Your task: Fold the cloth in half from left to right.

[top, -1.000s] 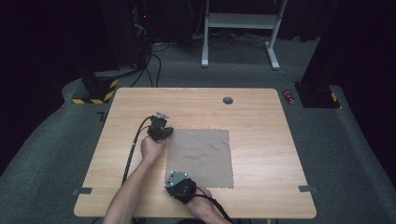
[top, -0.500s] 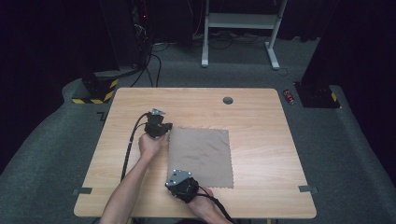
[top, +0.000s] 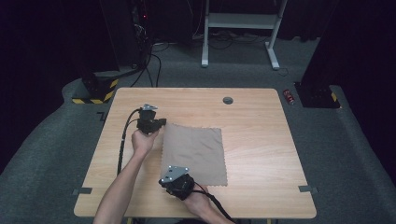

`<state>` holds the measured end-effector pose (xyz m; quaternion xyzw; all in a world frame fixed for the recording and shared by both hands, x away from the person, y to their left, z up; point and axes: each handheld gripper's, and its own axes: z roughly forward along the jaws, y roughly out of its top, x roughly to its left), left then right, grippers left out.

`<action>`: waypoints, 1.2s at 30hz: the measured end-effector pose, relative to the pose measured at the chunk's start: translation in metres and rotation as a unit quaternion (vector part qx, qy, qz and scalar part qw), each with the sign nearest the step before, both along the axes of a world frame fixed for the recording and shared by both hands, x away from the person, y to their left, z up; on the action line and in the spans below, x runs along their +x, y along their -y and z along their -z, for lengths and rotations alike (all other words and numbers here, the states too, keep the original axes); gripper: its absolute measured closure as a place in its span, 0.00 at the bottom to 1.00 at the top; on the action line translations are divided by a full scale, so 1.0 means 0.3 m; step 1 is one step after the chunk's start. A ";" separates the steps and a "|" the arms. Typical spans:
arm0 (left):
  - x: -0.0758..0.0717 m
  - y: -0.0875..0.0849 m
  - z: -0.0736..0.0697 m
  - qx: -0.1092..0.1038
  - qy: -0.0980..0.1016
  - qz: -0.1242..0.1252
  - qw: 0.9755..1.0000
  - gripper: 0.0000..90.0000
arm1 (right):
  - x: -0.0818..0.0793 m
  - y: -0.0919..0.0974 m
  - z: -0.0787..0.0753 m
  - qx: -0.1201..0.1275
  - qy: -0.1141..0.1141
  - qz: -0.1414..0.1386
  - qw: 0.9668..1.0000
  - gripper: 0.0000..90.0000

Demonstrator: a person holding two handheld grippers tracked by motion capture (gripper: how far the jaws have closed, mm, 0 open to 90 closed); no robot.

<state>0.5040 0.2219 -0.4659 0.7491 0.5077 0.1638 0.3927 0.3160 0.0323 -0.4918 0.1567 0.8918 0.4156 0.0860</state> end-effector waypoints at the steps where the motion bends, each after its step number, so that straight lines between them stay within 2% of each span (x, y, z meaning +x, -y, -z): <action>1: -0.003 -0.011 -0.007 0.003 0.000 -0.001 1.000 1.00 | -0.001 -0.007 -0.006 0.005 0.002 -0.003 1.000 1.00; 5: -0.010 -0.029 -0.018 0.008 0.001 -0.006 1.000 1.00 | -0.002 -0.014 -0.019 0.019 0.000 -0.007 1.000 1.00; 9: -0.005 -0.011 -0.010 0.007 0.000 -0.007 1.000 1.00 | 0.001 0.012 -0.012 0.023 -0.002 0.004 1.000 1.00; 17: 0.028 0.094 0.024 0.007 -0.005 0.014 1.000 1.00 | 0.006 0.119 0.030 0.018 -0.014 0.044 0.999 1.00; 20: 0.036 0.146 0.025 0.021 0.001 0.028 0.999 1.00 | 0.006 0.166 0.041 0.016 -0.014 0.058 0.998 1.00; 23: 0.047 0.191 0.036 0.025 -0.004 0.038 0.999 1.00 | 0.005 0.204 0.050 0.014 -0.016 0.072 0.997 1.00; 30: 0.065 0.264 0.053 0.025 -0.010 0.055 0.998 1.00 | 0.003 0.284 0.074 0.013 -0.020 0.096 0.995 1.00; 36: 0.076 0.306 0.059 0.025 -0.010 0.060 0.998 1.00 | -0.002 0.342 0.086 0.019 -0.025 0.115 0.993 1.00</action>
